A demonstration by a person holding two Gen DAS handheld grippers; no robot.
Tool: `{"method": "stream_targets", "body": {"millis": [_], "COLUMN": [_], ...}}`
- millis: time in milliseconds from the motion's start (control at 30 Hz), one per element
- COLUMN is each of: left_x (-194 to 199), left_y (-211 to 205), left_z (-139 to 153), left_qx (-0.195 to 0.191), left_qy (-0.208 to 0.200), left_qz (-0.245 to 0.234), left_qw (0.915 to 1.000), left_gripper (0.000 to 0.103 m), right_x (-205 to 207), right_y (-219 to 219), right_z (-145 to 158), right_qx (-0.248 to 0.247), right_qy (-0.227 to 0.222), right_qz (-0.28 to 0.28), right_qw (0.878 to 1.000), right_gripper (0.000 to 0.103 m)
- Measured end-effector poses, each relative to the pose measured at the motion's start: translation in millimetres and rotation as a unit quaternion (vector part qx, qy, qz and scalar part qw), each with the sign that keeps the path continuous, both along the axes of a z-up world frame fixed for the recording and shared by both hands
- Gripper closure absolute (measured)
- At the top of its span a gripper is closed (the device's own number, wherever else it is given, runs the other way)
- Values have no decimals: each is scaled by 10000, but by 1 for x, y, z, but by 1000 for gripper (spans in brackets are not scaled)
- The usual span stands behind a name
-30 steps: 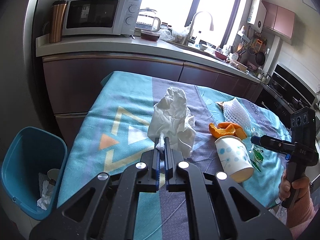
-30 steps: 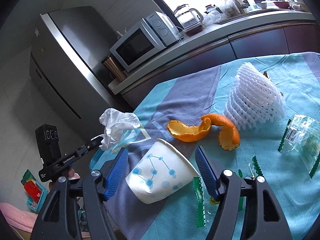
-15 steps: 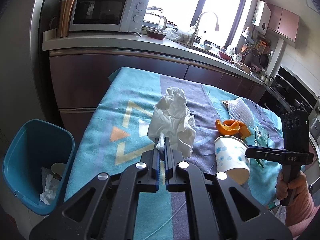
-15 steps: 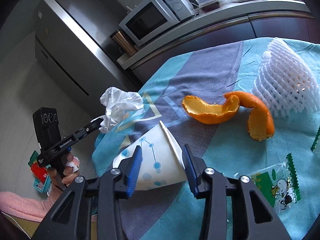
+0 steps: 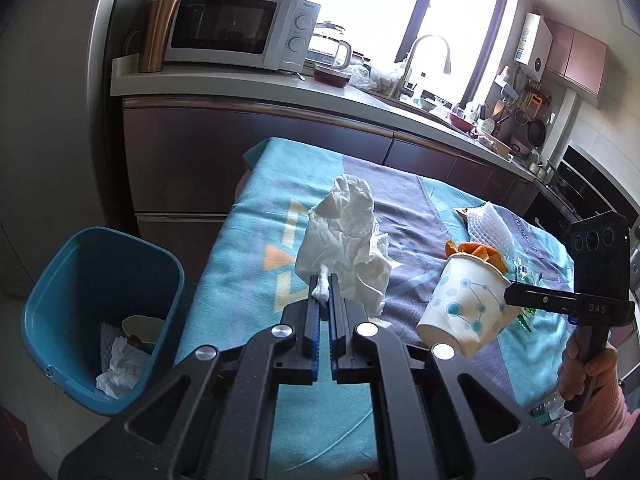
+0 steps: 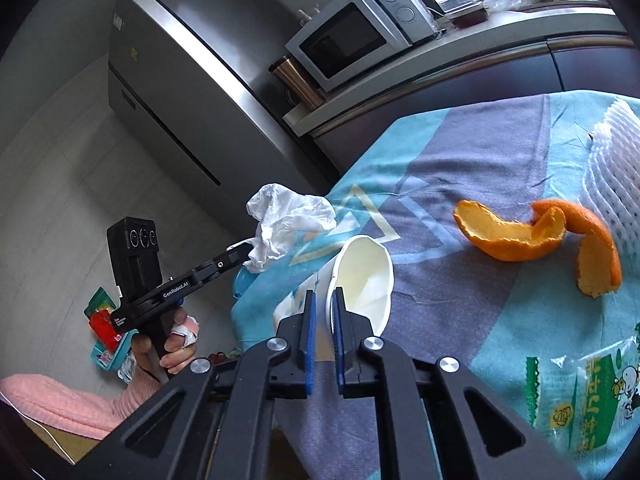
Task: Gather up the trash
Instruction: 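Grasp the dotted paper cup rim with the right tool and lift it, then carry the tissue and cup to the teal bin and open both tools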
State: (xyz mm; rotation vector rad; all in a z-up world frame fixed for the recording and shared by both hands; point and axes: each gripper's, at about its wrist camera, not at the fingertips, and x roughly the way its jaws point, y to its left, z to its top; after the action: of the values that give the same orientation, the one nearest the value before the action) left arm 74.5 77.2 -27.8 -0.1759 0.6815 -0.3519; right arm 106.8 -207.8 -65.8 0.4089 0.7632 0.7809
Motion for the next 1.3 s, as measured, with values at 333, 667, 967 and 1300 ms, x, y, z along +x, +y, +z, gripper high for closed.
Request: {"method": "stream_targets", "body": {"millis": [333, 667, 967, 1300], "left_x": [-22, -36, -33, -9], "left_y": [56, 124, 168, 196], "left_z": [14, 10, -11, -40], "left_qx": [47, 56, 173, 314], "left_qy": [-191, -158, 124, 532], "left_qz": [531, 1293, 1827, 2173], "left_qw": [9984, 9915, 9829, 9741], "left_gripper": [99, 99, 99, 99], "right_x": [16, 44, 74, 96], "right_y": [43, 125, 201, 262], "right_z": [29, 41, 27, 3], "right_qx": [66, 70, -26, -527], "right_qy": [-332, -424, -159, 151], "right_qz": [284, 902, 1197, 1276], "right_qw": [9990, 9950, 9927, 9903], "right_gripper": [100, 100, 100, 100]}}
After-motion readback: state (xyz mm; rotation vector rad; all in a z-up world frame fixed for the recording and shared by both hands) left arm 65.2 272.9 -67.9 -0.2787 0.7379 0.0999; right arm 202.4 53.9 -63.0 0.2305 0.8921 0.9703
